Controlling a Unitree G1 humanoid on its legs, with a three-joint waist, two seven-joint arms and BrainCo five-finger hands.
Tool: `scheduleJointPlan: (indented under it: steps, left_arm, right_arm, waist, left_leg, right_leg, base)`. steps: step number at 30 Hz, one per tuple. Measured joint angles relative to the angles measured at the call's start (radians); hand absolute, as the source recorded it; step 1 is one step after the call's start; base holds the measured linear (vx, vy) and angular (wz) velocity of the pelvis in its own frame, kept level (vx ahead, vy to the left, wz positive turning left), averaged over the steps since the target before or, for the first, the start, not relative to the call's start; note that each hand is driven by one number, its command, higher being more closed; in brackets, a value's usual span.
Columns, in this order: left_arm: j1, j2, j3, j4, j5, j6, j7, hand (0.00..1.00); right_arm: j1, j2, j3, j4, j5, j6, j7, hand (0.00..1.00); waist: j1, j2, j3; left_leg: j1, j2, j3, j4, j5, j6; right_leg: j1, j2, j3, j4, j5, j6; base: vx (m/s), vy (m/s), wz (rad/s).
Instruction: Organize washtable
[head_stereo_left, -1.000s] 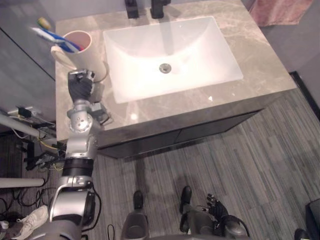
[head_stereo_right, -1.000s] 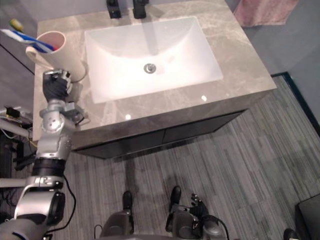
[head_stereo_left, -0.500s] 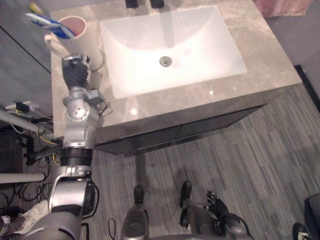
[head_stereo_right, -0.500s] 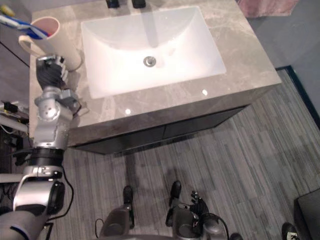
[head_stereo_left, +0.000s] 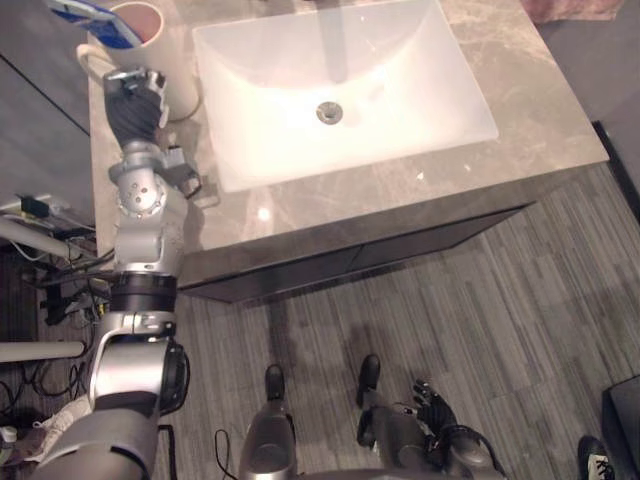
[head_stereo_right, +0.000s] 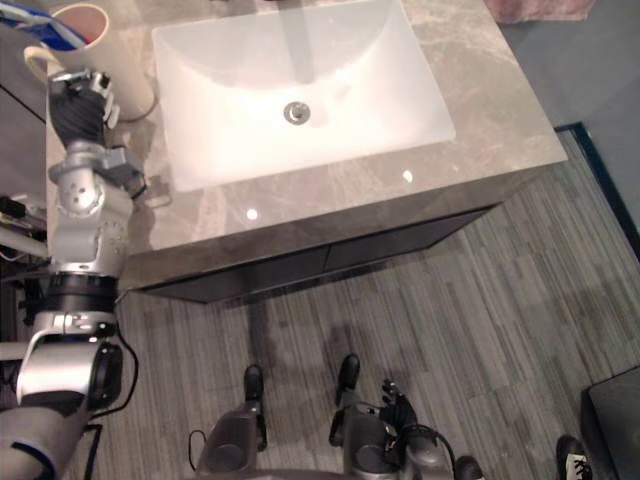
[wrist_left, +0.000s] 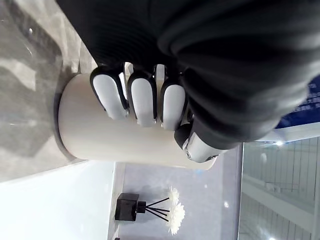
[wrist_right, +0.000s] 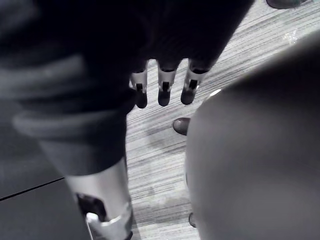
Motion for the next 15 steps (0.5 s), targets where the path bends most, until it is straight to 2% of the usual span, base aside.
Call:
scheduleJointPlan:
  steps: [15]
  left_arm:
    - [-0.025,0.008,0.0,0.03,0.0,-0.001,0.009,1.0]
  right_arm:
    - [0.0,0.002,0.0,0.0,0.001,0.0,0.0,0.0]
  waist:
    - [0.0,-0.005,0.003]
  left_leg:
    - [0.0,0.0,-0.001,-0.001,0.0,0.0]
  right_leg:
    - [0.001,0.0,-0.001,0.0,0.0,0.0]
  base:
    - [0.0,0.0,0.0]
